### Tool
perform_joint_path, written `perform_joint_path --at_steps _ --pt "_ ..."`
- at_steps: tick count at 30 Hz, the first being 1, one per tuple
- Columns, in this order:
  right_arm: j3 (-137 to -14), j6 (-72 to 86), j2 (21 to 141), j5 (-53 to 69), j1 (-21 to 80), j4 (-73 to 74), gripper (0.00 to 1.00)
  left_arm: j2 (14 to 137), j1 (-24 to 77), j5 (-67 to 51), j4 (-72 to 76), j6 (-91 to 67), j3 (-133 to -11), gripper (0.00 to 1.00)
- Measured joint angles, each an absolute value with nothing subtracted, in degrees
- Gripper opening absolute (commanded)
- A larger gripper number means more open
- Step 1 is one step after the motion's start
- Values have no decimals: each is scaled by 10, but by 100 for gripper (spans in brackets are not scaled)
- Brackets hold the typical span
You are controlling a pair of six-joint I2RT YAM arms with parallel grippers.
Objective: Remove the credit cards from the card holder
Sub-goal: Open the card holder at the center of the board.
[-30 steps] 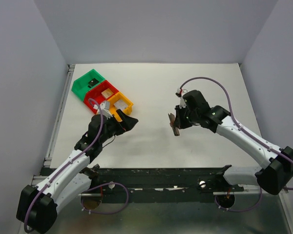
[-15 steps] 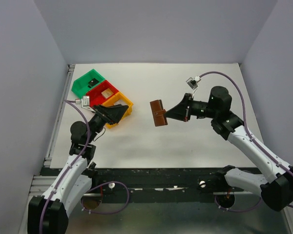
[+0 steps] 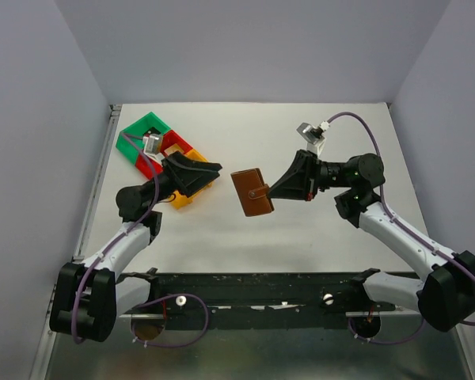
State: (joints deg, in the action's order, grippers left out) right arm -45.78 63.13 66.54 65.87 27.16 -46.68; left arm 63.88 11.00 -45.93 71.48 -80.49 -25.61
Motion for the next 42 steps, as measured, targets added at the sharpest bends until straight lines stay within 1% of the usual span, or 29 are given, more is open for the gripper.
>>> perform_joint_path --at_steps 8,15,23,25,33,42 --pt "-458 688 699 674 272 -553 0 648 162 -505 746 -810 -307 99" --pt "-458 741 735 677 272 -621 0 665 189 -520 747 -802 -315 99" --pt "-458 769 745 685 272 -663 0 677 197 -522 747 -796 -325 91" --pt "-458 773 749 686 272 -670 0 678 200 -522 747 -795 -333 87" --pt "-458 787 758 689 272 -686 0 678 217 -524 750 -789 -355 66" --pt "-458 791 758 694 272 -694 0 679 227 -532 750 -786 -359 39"
